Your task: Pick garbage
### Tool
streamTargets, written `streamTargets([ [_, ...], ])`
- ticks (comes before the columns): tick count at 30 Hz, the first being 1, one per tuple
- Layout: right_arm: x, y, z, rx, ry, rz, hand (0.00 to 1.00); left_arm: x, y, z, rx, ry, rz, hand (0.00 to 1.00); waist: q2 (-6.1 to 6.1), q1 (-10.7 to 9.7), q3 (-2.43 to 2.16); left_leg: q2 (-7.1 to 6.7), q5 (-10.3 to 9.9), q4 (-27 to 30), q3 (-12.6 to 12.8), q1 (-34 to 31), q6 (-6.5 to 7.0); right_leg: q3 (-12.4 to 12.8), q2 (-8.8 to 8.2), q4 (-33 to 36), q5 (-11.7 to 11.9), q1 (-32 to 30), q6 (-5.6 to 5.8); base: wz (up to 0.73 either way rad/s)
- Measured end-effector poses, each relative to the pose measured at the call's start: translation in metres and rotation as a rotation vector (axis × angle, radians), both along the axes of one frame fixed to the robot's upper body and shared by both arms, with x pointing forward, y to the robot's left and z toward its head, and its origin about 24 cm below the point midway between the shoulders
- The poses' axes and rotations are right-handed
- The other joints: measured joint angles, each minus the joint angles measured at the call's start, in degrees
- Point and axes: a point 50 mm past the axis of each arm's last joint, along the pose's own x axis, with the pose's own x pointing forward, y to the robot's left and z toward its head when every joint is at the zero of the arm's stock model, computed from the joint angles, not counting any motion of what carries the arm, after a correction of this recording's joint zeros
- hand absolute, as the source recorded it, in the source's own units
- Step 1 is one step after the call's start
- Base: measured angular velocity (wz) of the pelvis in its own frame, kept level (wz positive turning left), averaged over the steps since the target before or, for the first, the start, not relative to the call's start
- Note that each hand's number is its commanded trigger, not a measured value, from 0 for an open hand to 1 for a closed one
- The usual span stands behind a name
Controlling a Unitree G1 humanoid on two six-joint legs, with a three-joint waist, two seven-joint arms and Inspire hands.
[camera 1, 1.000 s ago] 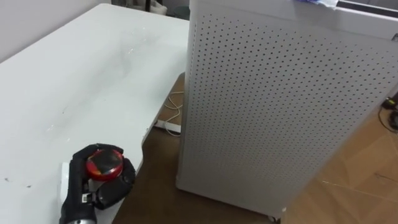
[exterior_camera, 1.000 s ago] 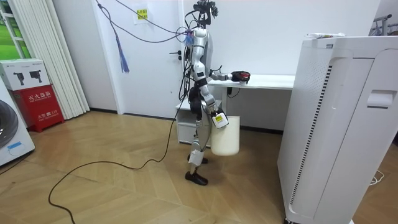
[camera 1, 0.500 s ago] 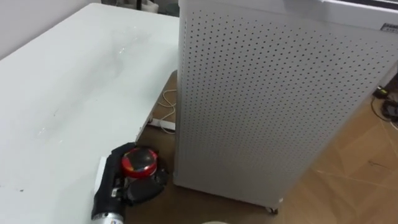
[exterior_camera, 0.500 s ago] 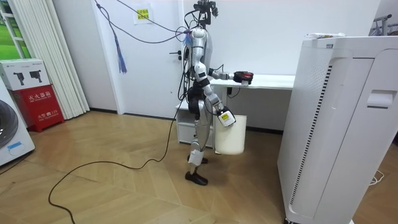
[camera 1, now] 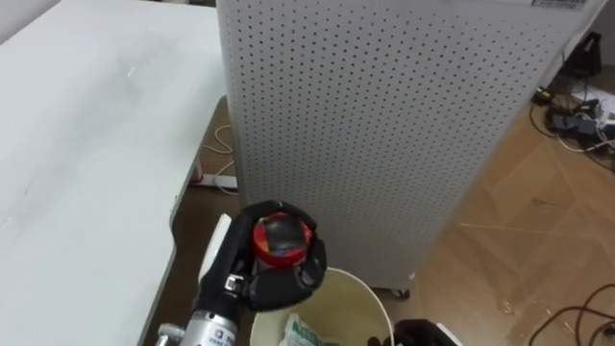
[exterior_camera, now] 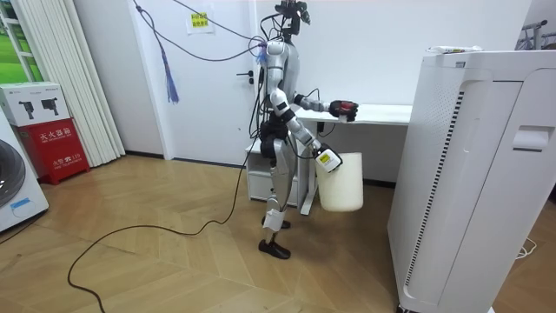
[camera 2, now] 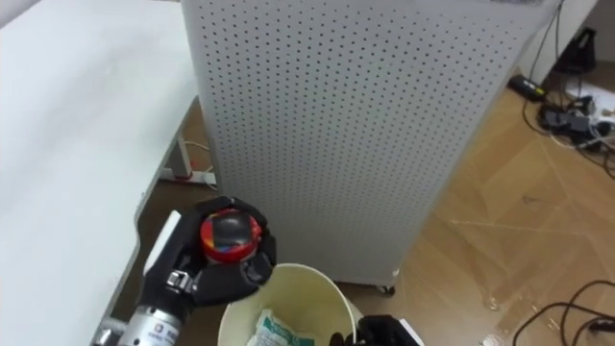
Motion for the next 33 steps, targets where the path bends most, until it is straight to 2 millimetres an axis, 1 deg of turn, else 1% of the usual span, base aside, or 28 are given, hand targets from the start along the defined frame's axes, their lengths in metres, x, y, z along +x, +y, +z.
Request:
streamTargets([
  [2, 0.002, 0.0, 0.002, -0.003, -0.01, -0.002, 1.0, -0.002, -0.002, -0.006, 0.011, 0.036, -0.025, 1.0, 0.01, 0.03, -0.02, 0.26, 0.01, -0.06, 1.02, -0.65, 0.01, 0.87, 0.09, 0.82, 0.0, -1.61, 0.0, -0.23],
  [5, 0.003, -0.002, 0.003, -0.01, -0.013, -0.007, 1.0, -0.004, -0.007, -0.008, 0.016, 0.053, -0.061, 1.0, 0.07, -0.02, -0.05, 0.31, 0.01, -0.03, 1.34, -1.42, 0.01, 1.15, 0.04, 1.11, 0.01, -2.64, -0.01, -0.11],
  [7, 0.006, -0.003, 0.004, -0.019, -0.02, -0.012, 1.0, -0.005, -0.01, -0.011, 0.02, 0.068, -0.092, 1.0, 0.08, 0.05, -0.06, 0.28, 0.01, 0.06, 1.75, -1.83, 0.01, 2.0, 0.05, 1.8, 0.01, -3.62, -0.01, -0.14],
  [8, 0.007, -0.003, 0.005, -0.023, -0.025, -0.016, 1.0, -0.006, -0.01, -0.014, 0.025, 0.083, -0.098, 0.84, 0.11, 0.07, -0.07, 0.3, 0.01, 0.06, 2.14, -1.78, 0.01, 2.29, 0.08, 1.77, 0.01, -3.66, -0.01, -0.17],
  [9, 0.008, -0.003, 0.006, -0.025, -0.028, -0.019, 1.0, -0.006, -0.01, -0.016, 0.027, 0.091, -0.102, 0.36, 0.13, 0.08, -0.08, 0.31, 0.01, 0.06, 2.27, -1.78, 0.01, 2.3, 0.09, 1.77, 0.01, -3.7, -0.01, -0.11],
  [10, 0.01, -0.003, 0.007, -0.029, -0.034, -0.023, 1.0, -0.006, -0.009, -0.018, 0.032, 0.102, -0.106, 0.0, 0.15, -0.02, -0.09, 0.32, 0.01, 0.04, 2.56, -1.87, 0.01, 2.39, 0.08, 1.8, 0.01, -3.9, -0.01, -0.1],
  [12, 0.015, -0.003, 0.01, -0.034, -0.047, -0.023, 1.0, -0.006, -0.009, -0.02, 0.036, 0.11, -0.108, 0.0, 0.19, -0.2, -0.07, 0.31, 0.01, 0.03, 2.81, -2.16, 0.02, 2.64, 0.06, 1.98, 0.03, -4.47, -0.05, -0.04],
  [14, 0.018, -0.003, 0.012, -0.039, -0.056, -0.019, 1.0, -0.005, -0.009, -0.023, 0.042, 0.121, -0.112, 0.0, 0.41, -0.7, -0.09, 0.3, 0.1, 0.03, 2.82, -2.3, 0.18, 2.35, -0.06, 1.98, 0.04, -4.47, -0.06, 0.05],
  [15, 0.02, -0.003, 0.014, -0.041, -0.062, -0.02, 1.0, -0.005, -0.01, -0.024, 0.046, 0.127, -0.116, 0.0, 0.6, -0.83, -0.03, 0.29, 0.11, -0.01, 2.81, -2.32, 0.19, 2.29, -0.08, 1.97, 0.04, -4.46, -0.06, 0.06],
  [19, 0.021, -0.001, 0.014, -0.036, -0.064, -0.016, 1.0, -0.004, -0.013, -0.033, 0.068, 0.164, -0.148, 0.0, 1.37, -1.57, -0.01, 0.31, 0.22, -0.35, 2.81, -2.67, 0.33, 2.18, -0.17, 1.95, 0.04, -4.75, -0.06, 0.03],
  [21, 0.021, -0.001, 0.014, -0.034, -0.063, -0.013, 1.0, -0.004, -0.015, -0.035, 0.074, 0.179, -0.154, 0.0, 1.42, -1.79, -0.02, 0.3, 0.3, -0.75, 2.82, -2.77, 0.41, 2.24, -0.2, 1.96, 0.05, -5.01, -0.07, 0.0],
  [23, 0.021, -0.001, 0.014, -0.035, -0.062, -0.014, 1.0, -0.005, -0.017, -0.035, 0.074, 0.181, -0.164, 0.0, 1.42, -1.85, -0.02, 0.3, 0.34, -0.86, 2.82, -2.73, 0.38, 2.25, -0.4, 1.95, 0.05, -5.04, -0.06, 0.0],
  [26, 0.02, 0.0, 0.013, -0.039, -0.054, -0.006, 1.0, -0.002, -0.027, -0.032, 0.081, 0.161, -0.204, 0.0, 1.48, -1.83, 0.01, 0.29, 0.35, -0.95, 2.82, -2.74, 0.37, 2.26, -0.12, 1.82, 0.05, -5.02, -0.06, 0.0],
  [30, 0.015, 0.002, 0.009, -0.052, -0.04, 0.0, 1.0, 0.0, -0.031, -0.028, 0.082, 0.147, -0.217, 0.0, 1.74, -1.77, 0.16, 0.3, 0.35, -0.92, 3.11, -2.57, 0.37, 2.37, -0.07, 1.82, 0.05, -5.07, -0.06, -0.06],
  [32, 0.015, 0.0, 0.01, -0.055, -0.04, -0.001, 1.0, 0.001, -0.029, -0.029, 0.085, 0.148, -0.213, 0.0, 1.73, -1.48, 0.16, 0.47, 0.34, -0.98, 4.38, -2.31, 0.37, 3.1, 0.1, 1.96, 0.04, -5.37, -0.06, -0.22],
  [33, 0.016, -0.002, 0.01, -0.055, -0.041, 0.003, 1.0, 0.0, -0.028, -0.029, 0.087, 0.149, -0.212, 0.0, 1.74, -1.37, 0.16, 0.46, 0.34, -0.96, 4.48, -2.01, 0.37, 3.88, 0.31, 1.95, 0.04, -5.39, -0.06, -0.32],
])
